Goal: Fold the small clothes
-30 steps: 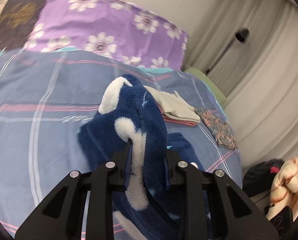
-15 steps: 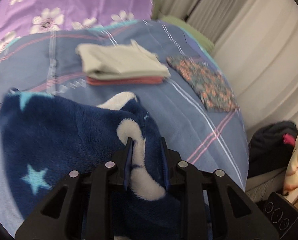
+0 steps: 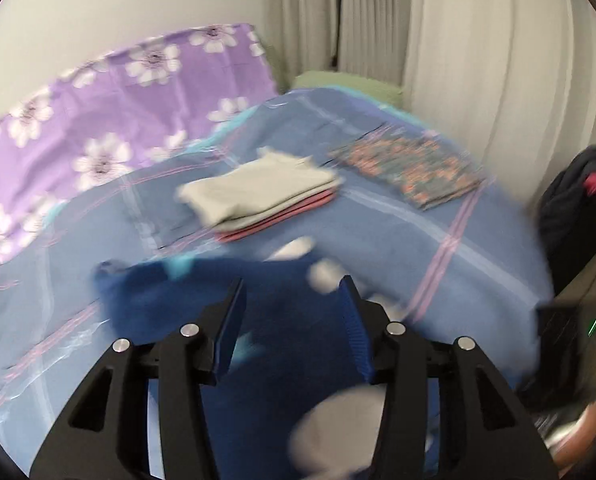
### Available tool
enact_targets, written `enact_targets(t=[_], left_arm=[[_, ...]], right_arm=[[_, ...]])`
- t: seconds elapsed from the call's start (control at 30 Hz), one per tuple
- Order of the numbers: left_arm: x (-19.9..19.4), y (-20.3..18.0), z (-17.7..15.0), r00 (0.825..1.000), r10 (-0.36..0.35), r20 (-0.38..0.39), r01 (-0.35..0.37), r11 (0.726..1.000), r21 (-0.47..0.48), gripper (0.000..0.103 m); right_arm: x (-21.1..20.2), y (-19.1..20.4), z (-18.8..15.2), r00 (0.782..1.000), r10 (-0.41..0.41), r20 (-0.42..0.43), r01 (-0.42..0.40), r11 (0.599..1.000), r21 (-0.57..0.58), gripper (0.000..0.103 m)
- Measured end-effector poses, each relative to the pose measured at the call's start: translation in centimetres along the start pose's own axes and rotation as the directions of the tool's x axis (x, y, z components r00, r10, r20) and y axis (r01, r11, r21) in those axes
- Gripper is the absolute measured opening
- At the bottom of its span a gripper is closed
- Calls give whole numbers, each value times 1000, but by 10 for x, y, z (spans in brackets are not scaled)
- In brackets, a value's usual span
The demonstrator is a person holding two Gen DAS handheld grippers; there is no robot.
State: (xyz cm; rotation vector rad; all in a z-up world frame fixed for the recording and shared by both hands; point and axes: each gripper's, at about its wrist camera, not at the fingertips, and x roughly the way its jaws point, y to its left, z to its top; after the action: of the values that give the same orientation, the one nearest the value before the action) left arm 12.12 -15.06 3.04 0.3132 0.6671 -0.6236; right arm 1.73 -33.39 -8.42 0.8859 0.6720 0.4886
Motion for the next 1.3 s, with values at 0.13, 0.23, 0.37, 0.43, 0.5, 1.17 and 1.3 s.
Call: enact_targets(t=[0.13, 0.23, 0.37, 0.43, 0.5, 1.17, 1.3], left_arm=[[9, 24, -34, 997, 26, -70, -26, 1000, -5, 35], [20, 15, -39, 997, 29, -69, -27, 999, 28, 28], [56, -8, -32, 994, 26, -110, -17, 996, 85, 27], [75, -18, -27, 989, 44, -138, -28, 993, 119, 24], [81, -18, -24, 988, 30, -153, -13, 994, 105, 23], [54, -4, -18, 998, -5, -56, 7, 1000, 27, 26], [36, 42, -11, 993, 116, 16, -115, 992, -46, 13]], right_arm=[[-7, 2, -2, 1000, -11, 8, 11, 1000, -15, 25], [-16, 6, -1, 998, -58, 27, 59, 997, -44, 32], [-43, 22, -1, 963, -235, 130, 251, 960, -122, 42], [-63, 33, 2, 929, -304, 210, 337, 930, -144, 43], [-80, 47, 4, 896, -339, 287, 397, 901, -176, 43], [13, 49, 4, 885, -439, 157, 465, 810, -357, 37], [13, 39, 5, 896, -419, 146, 443, 828, -343, 38]])
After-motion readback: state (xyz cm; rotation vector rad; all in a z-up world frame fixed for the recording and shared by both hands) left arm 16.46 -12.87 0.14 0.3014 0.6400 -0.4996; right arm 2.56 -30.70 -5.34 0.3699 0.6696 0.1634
